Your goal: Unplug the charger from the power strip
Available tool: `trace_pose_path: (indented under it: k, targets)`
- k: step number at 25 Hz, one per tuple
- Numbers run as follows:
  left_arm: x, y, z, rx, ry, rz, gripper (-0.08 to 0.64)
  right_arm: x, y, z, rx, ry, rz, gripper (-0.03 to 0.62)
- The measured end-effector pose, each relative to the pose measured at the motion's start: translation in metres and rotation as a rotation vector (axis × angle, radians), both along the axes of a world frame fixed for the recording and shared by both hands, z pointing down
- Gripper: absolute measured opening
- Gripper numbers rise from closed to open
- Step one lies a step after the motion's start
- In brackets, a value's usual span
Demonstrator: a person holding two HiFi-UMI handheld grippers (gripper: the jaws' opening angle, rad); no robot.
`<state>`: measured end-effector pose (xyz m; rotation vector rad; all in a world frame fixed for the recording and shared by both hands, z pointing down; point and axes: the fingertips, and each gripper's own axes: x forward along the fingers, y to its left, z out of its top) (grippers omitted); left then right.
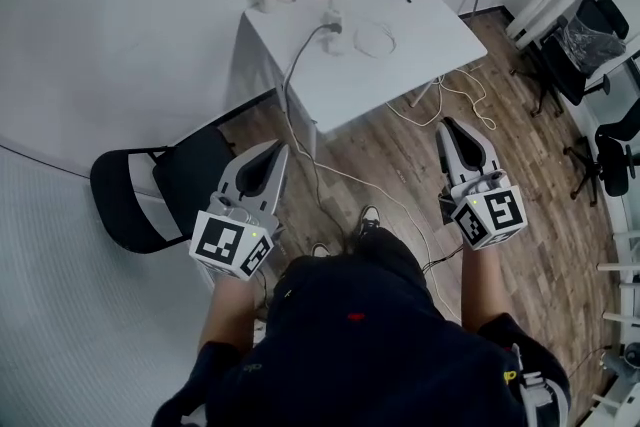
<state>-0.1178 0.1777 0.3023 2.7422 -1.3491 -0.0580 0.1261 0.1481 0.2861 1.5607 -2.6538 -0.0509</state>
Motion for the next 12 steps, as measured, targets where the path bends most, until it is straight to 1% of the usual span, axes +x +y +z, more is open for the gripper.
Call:
trace_pose_path:
  k: [3, 8, 12]
  targets:
    - [-0.001, -0.011, 0.007, -0.012, 0.003, 0.009, 0.023, -0.003, -0.014, 0.006, -0.012, 0.004, 0.010, 0.041]
    - [-0.007, -0.040, 0.014, -0.026, 0.026, -0.015, 0.023, -0.013, -0.042, 0.015, -0.017, 0.040, -0.022, 0.041]
    - [-0.005, -0.067, 0.011, -0.019, 0.008, -0.033, 0.023, -0.010, -0.079, 0.014, -0.024, -0.001, -0.028, 0.041]
